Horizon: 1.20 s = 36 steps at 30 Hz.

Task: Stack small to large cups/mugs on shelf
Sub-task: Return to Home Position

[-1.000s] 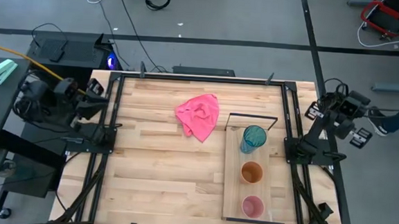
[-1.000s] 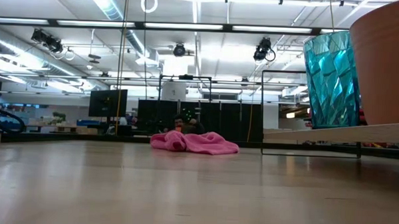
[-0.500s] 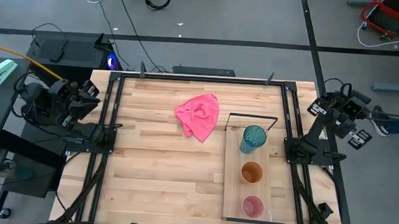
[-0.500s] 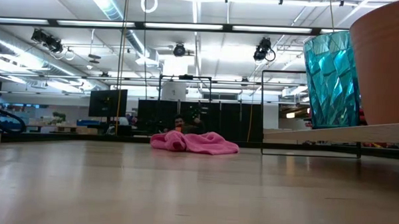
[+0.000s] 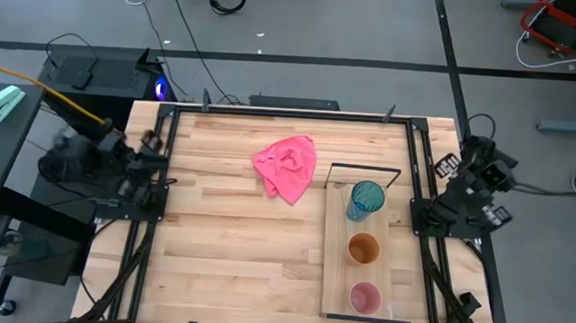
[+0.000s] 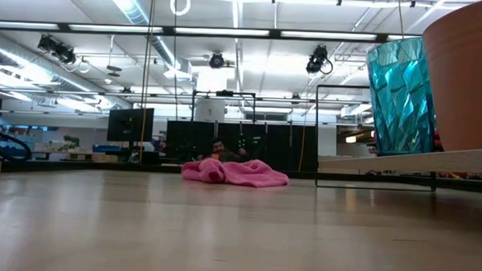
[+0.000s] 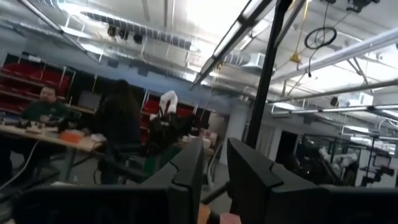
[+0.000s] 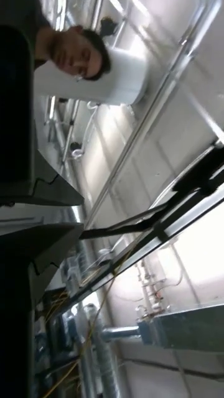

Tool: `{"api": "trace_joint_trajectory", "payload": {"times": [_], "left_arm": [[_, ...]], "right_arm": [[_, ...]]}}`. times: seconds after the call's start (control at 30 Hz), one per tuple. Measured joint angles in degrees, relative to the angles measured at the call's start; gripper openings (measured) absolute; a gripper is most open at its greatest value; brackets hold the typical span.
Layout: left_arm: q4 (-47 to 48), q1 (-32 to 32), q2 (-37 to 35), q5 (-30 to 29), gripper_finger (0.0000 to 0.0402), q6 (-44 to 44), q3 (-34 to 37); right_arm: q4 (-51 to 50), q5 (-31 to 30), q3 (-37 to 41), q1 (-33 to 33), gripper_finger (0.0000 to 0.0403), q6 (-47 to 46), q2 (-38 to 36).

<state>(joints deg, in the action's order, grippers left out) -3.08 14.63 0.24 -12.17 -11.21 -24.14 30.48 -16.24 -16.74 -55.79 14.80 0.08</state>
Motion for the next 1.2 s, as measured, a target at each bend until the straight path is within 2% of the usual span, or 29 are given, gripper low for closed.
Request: {"api": "trace_joint_trajectory", "payload": {"times": [0.2, 0.33, 0.53, 0.77, 1.0, 1.2], "left_arm": [[-8.8, 0.0, 0.0, 0.0, 0.0087, -1.6, 8.3], [-12.2, 0.0, 0.0, 0.0, 0.0085, -2.7, 10.9], [-13.4, 0.0, 0.0, 0.0, 0.0078, -3.7, 13.1], [-13.1, 0.0, 0.1, 0.0, 0.0087, -4.7, 15.6], [-13.1, 0.0, 0.1, 0.0, 0.0085, -6.1, 19.3], [-13.2, 0.0, 0.1, -0.1, 0.008, -7.2, 22.2]], "right_arm": [[0.1, -0.9, 1.9, 3.5, 0.0062, 0.7, 0.0], [1.1, 1.3, 4.3, 6.8, 0.0062, -2.2, 0.3], [5.9, 3.3, 10.0, 12.4, 0.0062, -6.1, 0.5], [5.9, 6.2, 13.6, 17.4, 0.0062, -12.7, 0.5], [-0.2, 6.9, 14.4, 18.7, 0.0062, -19.4, 0.5], [-5.4, 6.9, 14.4, 18.7, 0.0062, -20.9, 0.6]]}}
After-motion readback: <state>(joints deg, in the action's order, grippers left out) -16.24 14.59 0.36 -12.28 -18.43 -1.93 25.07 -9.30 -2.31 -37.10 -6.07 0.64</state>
